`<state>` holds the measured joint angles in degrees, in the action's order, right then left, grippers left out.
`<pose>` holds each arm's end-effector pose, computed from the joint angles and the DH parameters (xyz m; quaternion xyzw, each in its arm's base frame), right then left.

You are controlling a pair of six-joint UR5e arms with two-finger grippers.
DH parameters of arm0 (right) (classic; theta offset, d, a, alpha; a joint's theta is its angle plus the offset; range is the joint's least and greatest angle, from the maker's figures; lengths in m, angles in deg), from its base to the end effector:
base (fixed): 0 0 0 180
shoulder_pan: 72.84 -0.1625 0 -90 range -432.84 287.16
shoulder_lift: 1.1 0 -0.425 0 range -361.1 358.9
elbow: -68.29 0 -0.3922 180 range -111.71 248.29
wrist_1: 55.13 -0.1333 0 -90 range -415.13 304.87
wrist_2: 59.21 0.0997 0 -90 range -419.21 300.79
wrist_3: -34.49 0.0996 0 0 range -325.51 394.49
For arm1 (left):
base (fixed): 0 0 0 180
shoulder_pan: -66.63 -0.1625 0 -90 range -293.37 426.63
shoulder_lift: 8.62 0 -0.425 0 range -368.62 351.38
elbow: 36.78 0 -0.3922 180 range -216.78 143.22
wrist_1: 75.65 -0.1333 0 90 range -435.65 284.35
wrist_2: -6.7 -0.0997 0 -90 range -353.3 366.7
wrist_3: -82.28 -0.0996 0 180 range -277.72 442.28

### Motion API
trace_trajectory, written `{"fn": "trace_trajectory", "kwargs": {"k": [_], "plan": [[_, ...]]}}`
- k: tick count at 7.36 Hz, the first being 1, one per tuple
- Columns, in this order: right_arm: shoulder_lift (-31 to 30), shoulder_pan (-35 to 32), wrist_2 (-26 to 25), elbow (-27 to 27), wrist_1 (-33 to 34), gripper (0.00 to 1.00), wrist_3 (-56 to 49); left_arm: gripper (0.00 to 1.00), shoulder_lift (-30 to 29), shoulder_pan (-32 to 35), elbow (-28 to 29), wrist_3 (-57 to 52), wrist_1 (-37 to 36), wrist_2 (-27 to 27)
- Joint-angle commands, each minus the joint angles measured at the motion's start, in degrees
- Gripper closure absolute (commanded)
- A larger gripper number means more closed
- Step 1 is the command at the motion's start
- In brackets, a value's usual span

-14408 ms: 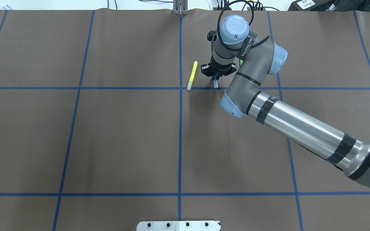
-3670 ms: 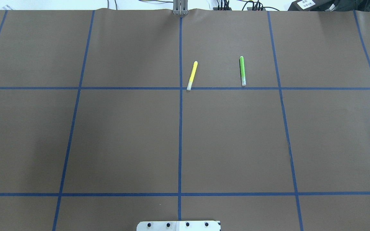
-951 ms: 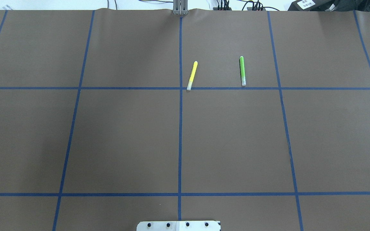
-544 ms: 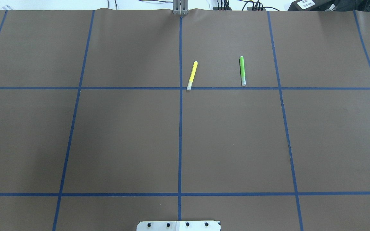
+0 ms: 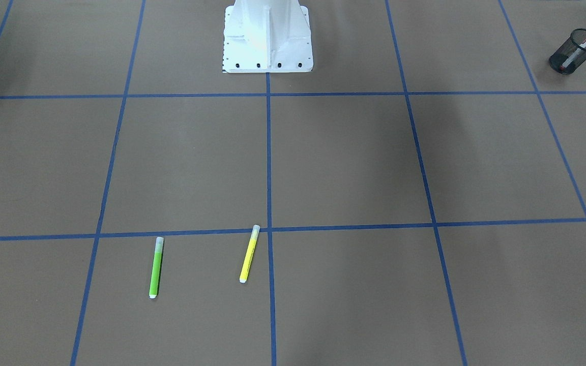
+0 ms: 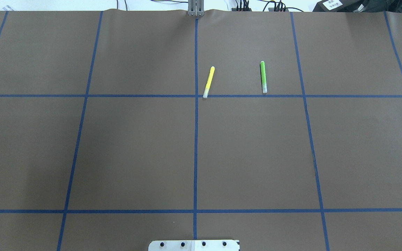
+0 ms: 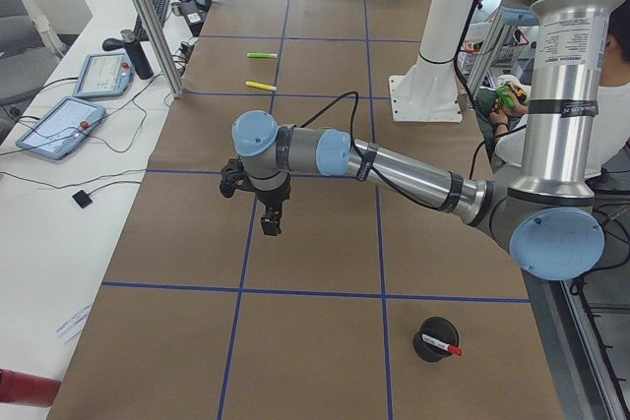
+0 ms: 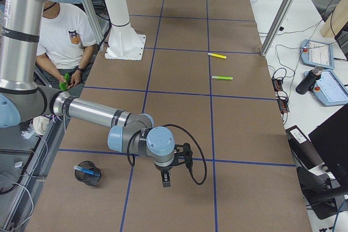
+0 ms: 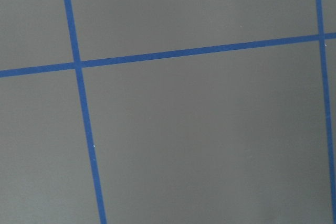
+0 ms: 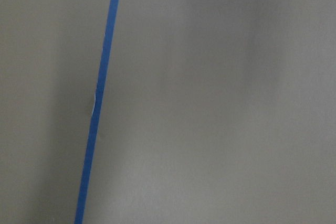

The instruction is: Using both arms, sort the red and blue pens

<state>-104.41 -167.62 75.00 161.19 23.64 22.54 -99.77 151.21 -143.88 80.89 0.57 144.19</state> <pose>0.0960 -0.3819 0.7169 0.0613 -0.3713 -0.0606 0.9245 -0.0137 -0.4891 0.5239 0.0215 0.4034 0.0700 0.9121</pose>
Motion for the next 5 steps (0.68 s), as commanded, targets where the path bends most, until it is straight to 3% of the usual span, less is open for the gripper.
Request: {"fn": "trace_trajectory", "kwargs": {"k": [1,5], "plan": [[5.63,5.19,-0.61,-0.01,-2.75,0.01,9.99,0.00,0.10,0.59,0.31,0.07,1.29,-2.13],[14.43,10.31,-1.06,0.87,0.21,0.01,20.92,0.00,-0.60,0.42,0.75,0.95,1.29,-2.31]]}}
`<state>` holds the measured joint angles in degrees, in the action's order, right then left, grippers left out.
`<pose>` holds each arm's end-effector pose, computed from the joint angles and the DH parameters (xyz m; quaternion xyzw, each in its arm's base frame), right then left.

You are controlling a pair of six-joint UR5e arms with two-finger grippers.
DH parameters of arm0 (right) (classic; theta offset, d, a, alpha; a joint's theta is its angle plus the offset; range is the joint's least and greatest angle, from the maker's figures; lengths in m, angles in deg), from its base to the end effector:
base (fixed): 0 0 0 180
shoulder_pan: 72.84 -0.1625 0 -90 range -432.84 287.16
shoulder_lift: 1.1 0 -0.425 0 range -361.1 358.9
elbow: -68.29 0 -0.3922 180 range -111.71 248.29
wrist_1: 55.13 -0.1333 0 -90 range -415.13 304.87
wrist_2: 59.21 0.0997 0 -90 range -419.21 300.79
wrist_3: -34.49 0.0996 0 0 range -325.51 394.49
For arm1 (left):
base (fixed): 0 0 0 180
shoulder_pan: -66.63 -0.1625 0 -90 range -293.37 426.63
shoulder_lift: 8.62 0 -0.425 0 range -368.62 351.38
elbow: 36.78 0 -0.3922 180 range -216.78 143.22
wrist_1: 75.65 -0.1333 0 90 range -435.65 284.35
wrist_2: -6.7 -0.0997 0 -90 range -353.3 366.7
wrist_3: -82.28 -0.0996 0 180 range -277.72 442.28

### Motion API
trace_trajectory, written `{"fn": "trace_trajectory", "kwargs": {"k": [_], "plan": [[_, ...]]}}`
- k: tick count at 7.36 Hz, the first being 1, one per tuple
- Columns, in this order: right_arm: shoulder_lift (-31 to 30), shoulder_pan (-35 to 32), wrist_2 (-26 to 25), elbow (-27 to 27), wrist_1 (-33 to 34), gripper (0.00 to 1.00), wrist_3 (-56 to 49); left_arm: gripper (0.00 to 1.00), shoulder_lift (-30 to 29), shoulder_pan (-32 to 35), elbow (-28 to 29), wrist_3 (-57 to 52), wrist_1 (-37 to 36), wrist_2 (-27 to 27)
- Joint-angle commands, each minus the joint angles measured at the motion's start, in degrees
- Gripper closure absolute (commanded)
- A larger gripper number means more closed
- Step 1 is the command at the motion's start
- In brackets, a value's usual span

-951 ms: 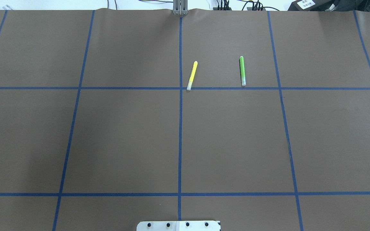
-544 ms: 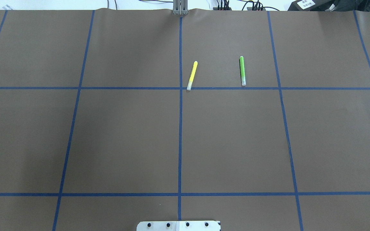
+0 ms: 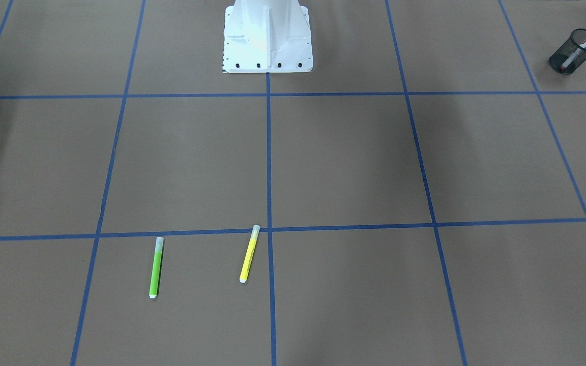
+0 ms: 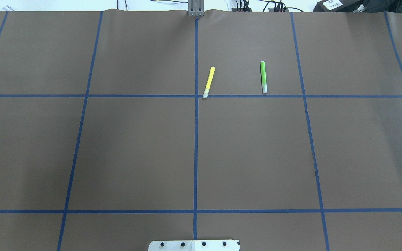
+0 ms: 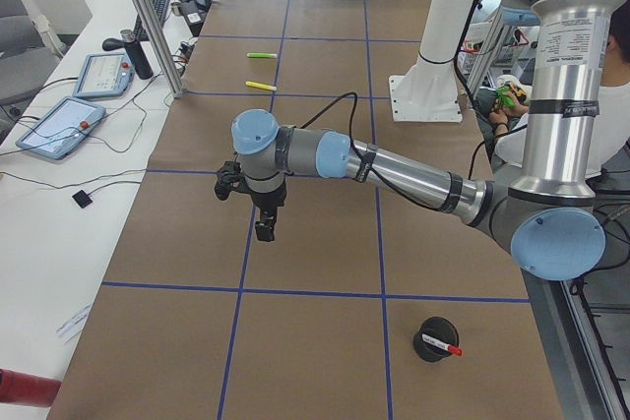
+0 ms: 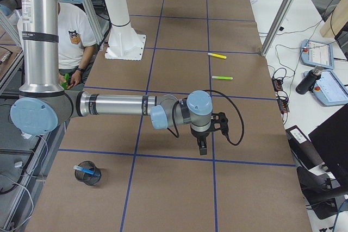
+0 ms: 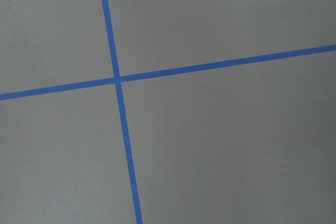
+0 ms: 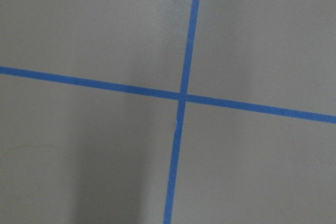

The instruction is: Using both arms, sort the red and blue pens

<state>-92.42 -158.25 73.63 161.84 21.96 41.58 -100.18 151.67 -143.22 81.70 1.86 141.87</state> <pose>0.0256 -0.5011 0.6166 0.0852 -0.3726 -0.0280 0.9236 -0.0200 -0.4941 0.5265 0.0297 0.3850 0.0630 0.9203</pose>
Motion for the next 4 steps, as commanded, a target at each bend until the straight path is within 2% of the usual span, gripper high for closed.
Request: {"fn": "trace_trajectory", "kwargs": {"k": [1,4], "plan": [[5.94,1.13,0.84,2.14,10.98,0.01,1.88,0.00,-0.20,-0.05,0.54,0.15,0.01,0.18],[5.19,1.04,0.84,9.96,21.50,0.01,1.09,0.00,-0.55,-0.14,2.29,-0.03,0.27,0.45]]}}
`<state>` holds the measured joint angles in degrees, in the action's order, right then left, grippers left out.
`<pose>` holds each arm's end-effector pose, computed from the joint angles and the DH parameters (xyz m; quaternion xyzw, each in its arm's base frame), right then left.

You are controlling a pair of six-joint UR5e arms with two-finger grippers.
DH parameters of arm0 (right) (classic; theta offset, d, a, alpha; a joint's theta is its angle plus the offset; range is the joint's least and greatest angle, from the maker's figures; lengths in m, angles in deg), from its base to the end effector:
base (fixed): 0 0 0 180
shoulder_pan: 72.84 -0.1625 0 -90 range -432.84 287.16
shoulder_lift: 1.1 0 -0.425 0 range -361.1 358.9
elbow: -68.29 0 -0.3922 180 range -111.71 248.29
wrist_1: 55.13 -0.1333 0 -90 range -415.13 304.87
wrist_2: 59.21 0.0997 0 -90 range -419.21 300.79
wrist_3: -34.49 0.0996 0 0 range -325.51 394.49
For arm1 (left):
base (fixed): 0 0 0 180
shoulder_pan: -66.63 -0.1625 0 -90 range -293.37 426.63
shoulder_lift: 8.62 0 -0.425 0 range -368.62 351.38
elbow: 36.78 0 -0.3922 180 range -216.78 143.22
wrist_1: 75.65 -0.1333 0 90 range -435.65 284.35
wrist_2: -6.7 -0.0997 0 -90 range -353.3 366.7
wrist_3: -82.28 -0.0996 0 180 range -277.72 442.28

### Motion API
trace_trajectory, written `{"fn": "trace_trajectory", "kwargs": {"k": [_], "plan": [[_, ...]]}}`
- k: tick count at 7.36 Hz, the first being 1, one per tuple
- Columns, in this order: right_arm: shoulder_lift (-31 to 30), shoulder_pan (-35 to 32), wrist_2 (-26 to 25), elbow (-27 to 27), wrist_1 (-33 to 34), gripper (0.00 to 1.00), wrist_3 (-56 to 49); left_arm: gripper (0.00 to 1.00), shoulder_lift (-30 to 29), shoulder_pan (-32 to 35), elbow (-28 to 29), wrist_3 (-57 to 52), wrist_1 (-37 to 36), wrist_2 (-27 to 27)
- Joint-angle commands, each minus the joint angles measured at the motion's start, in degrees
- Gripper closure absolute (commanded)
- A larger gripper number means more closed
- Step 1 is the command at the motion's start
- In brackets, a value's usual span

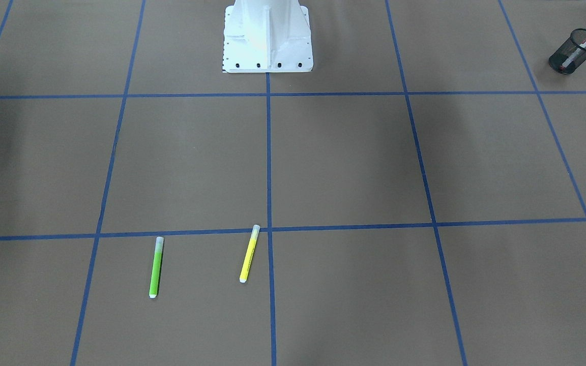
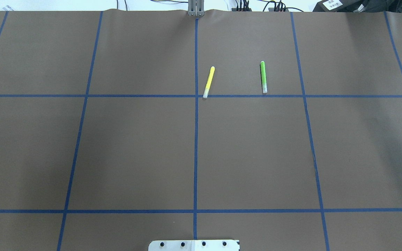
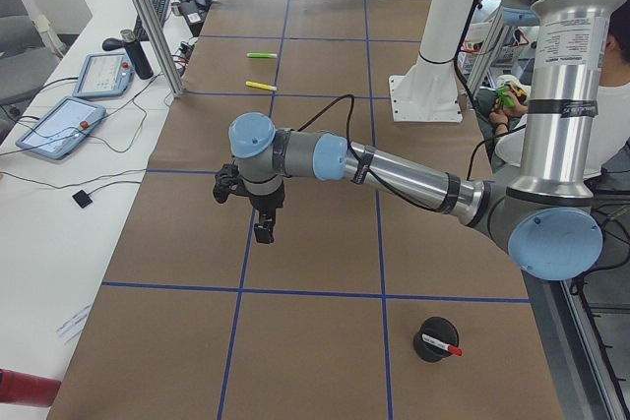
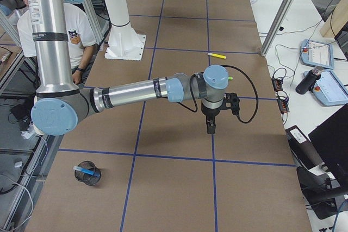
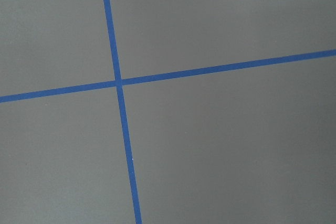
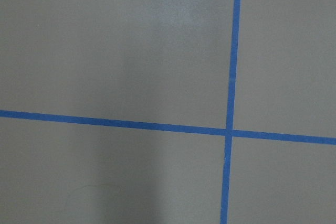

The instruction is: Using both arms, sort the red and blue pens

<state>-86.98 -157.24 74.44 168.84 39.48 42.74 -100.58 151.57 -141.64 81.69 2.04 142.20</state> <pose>0.0134 -0.5245 0.5406 0.0361 -0.3775 -0.0112 0.9253 -0.0184 -0.4984 0.5355 0.0212 0.3875 0.0606 0.9196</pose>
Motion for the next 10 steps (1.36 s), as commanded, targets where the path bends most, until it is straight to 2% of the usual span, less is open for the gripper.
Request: {"fn": "trace_trajectory", "kwargs": {"k": [1,2,4,10], "plan": [[-1.21,0.03,0.03,3.85,4.08,0.01,-0.08,0.00,0.03,-0.04,1.06,-0.11,0.00,0.12],[-1.39,0.03,0.03,3.86,4.00,0.01,-0.08,0.00,0.03,-0.04,2.45,-0.28,0.09,0.20],[-2.18,0.03,0.38,5.26,4.00,0.01,0.01,0.00,-0.05,0.05,2.29,-0.20,0.62,0.21],[-2.10,0.12,1.00,4.65,3.65,0.01,0.36,0.00,-0.23,-0.04,1.85,-0.11,2.20,0.21]]}}
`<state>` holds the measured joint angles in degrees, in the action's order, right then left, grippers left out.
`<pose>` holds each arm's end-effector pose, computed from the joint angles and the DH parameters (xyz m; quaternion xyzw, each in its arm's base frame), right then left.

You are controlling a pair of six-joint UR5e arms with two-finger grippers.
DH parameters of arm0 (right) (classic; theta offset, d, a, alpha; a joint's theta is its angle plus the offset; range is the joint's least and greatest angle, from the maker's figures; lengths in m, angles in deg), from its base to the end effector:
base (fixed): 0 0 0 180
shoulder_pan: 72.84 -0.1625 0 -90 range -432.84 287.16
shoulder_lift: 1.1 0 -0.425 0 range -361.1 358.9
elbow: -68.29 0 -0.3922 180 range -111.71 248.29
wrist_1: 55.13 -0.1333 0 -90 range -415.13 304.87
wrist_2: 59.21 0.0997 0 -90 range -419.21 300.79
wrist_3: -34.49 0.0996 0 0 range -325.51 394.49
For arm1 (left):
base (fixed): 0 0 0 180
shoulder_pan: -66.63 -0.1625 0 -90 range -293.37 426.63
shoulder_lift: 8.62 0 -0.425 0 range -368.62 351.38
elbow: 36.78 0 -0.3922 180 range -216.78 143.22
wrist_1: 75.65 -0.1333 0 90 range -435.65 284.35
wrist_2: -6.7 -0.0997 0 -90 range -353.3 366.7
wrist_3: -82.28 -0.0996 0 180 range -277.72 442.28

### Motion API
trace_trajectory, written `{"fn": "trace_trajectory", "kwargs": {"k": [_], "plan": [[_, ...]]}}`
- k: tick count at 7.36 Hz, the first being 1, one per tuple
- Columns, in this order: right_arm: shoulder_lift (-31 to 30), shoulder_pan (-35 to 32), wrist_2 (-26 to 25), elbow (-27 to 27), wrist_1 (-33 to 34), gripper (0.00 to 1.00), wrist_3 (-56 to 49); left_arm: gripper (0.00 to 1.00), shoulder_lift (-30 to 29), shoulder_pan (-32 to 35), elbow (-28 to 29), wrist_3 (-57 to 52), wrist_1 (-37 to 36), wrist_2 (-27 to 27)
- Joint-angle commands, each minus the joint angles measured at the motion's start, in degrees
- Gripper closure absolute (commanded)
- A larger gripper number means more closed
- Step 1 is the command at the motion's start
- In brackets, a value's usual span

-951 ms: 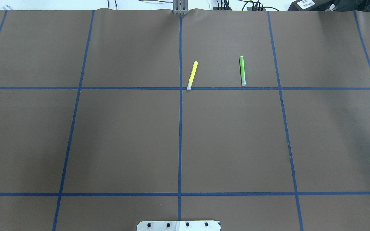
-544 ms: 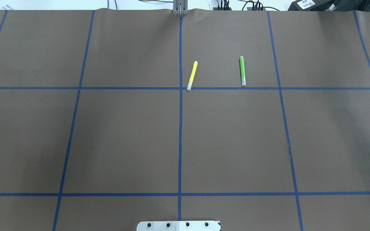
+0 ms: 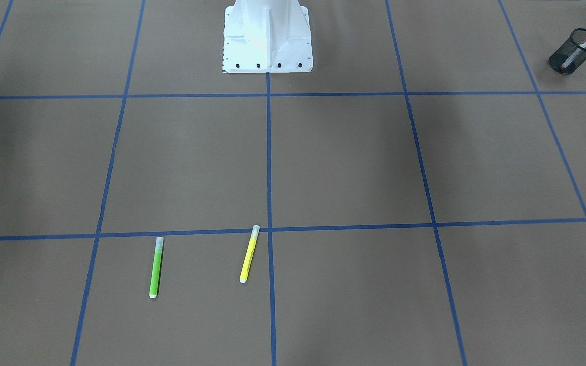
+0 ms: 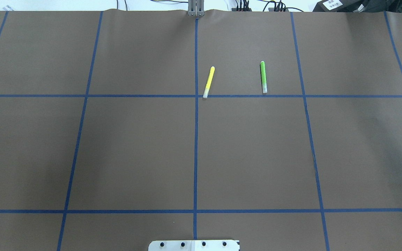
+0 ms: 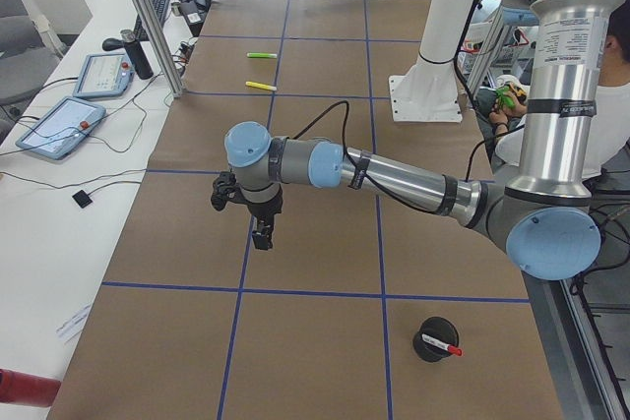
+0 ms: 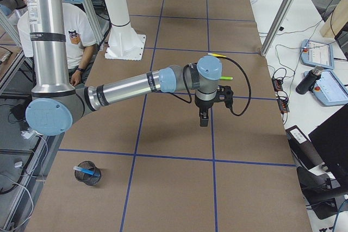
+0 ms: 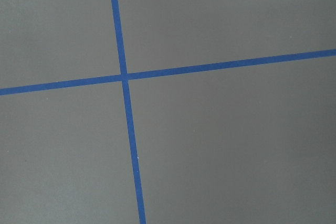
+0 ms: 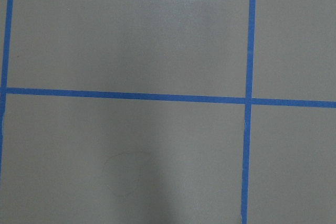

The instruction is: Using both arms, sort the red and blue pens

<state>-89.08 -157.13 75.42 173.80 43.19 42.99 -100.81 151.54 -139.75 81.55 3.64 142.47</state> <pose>0.0134 -0.5026 0.5231 0.0269 -0.3848 -0.0080 0.9226 -0.0174 -0.5031 0.5462 0.0210 0.3897 0.0618 0.9186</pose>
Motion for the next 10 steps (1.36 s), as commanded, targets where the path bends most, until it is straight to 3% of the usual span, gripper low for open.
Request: {"fn": "trace_trajectory", "kwargs": {"k": [1,10], "plan": [[0.34,0.01,0.11,-0.31,-0.15,0.01,-0.32,0.00,-0.18,0.00,-0.12,-0.06,0.69,-0.06],[-0.09,0.97,0.11,-1.61,-0.50,0.01,-0.41,0.00,-0.27,0.09,-0.47,-0.06,2.27,-0.06]]}}
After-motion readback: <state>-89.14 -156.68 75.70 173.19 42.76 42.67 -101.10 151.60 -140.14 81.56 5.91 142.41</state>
